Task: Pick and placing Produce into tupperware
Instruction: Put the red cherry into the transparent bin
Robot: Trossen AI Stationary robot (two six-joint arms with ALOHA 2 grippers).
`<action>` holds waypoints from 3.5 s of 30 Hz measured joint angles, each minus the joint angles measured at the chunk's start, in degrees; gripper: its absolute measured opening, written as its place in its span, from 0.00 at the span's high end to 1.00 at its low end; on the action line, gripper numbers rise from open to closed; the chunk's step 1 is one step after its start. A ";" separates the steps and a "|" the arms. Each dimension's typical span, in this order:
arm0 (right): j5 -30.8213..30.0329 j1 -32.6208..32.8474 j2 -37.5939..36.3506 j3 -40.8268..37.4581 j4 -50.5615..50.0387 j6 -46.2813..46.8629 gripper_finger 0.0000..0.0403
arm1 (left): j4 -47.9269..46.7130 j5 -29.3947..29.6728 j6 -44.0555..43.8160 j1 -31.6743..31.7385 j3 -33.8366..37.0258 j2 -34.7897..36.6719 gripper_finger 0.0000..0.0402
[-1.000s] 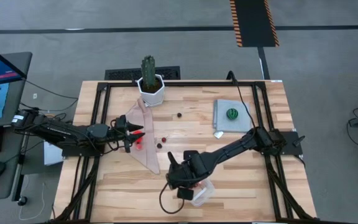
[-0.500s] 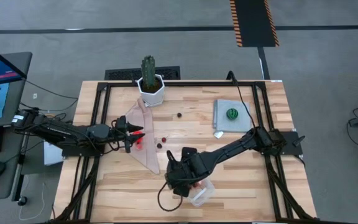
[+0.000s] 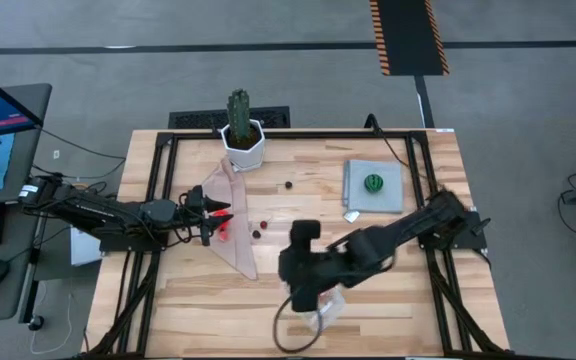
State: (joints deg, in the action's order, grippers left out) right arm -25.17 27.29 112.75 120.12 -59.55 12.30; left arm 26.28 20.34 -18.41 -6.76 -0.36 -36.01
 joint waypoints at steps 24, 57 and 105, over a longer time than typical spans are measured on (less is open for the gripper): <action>7.20 -0.31 -56.18 -76.76 64.56 -9.09 0.32 | 0.66 5.95 -1.75 0.00 -0.02 0.00 0.56; -6.37 -0.81 -64.67 -107.71 82.34 -1.64 0.32 | 1.25 9.24 -3.57 0.00 -0.83 0.02 0.56; 20.83 -20.06 -111.44 -107.43 52.58 -13.55 0.32 | 2.14 13.57 -1.62 0.00 -1.03 -0.15 0.56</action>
State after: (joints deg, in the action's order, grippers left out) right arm -4.34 7.22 1.32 12.69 -6.97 -1.25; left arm 28.42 33.91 -20.03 -6.76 -1.39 -36.16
